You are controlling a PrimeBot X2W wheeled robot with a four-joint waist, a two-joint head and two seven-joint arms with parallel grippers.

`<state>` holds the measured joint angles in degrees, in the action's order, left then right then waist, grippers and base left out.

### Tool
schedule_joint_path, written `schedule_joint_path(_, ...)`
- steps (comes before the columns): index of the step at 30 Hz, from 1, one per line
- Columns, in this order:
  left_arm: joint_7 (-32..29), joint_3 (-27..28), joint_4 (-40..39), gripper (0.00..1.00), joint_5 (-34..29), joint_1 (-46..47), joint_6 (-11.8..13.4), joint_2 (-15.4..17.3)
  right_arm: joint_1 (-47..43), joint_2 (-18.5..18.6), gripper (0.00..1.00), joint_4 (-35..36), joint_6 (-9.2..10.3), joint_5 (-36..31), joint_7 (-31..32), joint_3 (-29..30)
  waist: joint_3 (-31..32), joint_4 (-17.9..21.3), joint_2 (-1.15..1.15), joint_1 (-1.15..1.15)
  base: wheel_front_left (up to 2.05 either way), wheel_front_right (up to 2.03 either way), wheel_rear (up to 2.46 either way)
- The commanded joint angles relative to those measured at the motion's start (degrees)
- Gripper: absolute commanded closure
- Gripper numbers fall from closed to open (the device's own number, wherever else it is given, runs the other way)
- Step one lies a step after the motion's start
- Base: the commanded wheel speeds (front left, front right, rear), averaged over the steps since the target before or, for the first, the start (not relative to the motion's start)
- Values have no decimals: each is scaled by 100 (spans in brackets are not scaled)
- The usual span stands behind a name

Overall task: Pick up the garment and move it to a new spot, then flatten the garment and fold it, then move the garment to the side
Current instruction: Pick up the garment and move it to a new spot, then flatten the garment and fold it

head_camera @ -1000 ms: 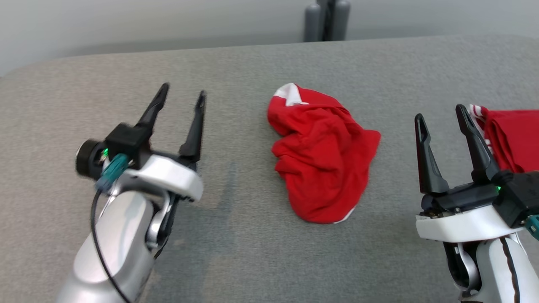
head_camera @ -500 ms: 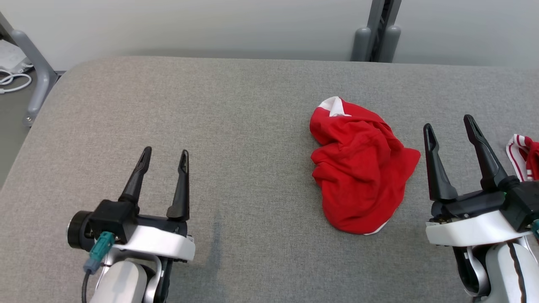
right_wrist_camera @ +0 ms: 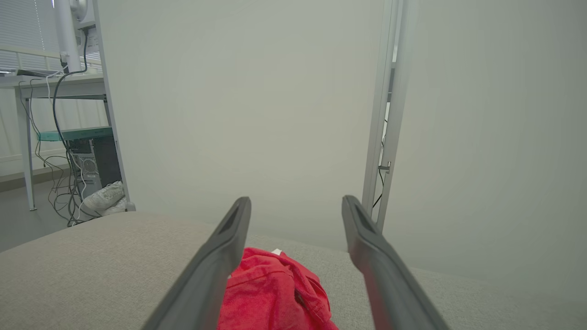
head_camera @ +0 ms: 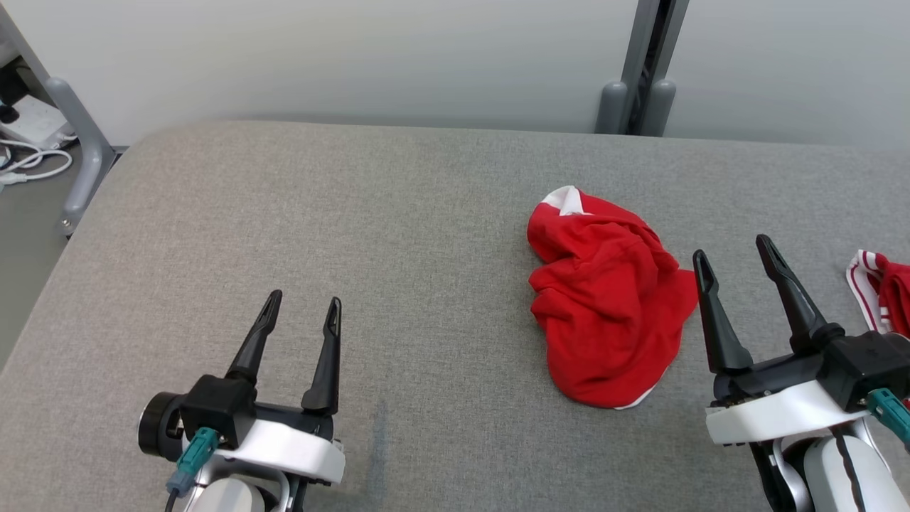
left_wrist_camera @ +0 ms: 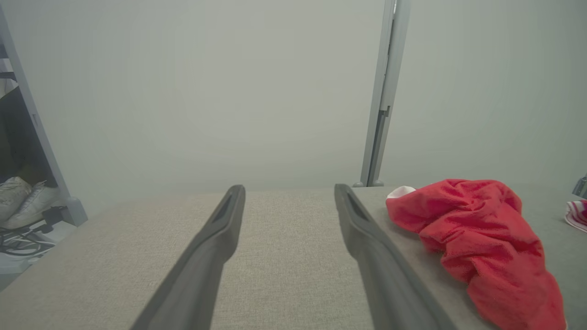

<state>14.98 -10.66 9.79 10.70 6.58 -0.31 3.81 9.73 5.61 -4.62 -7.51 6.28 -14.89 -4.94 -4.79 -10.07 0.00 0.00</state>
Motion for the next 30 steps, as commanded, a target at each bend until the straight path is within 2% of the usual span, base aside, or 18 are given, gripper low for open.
schedule_joint_path(1,22,49,10,0,-55,-82,-38,-9,-83,51,0,-31,4,39,-26,-25,83,32,0,0,0,0,0)
schedule_joint_path(18,23,167,-144,0,-171,-16,-192,-80,3,4,0,-88,4,58,-36,-15,-14,130,0,0,0,0,0)
schedule_joint_path(30,23,-82,-147,0,-87,48,-178,-81,76,-50,0,-120,3,2,-41,90,-97,143,0,0,0,0,0)
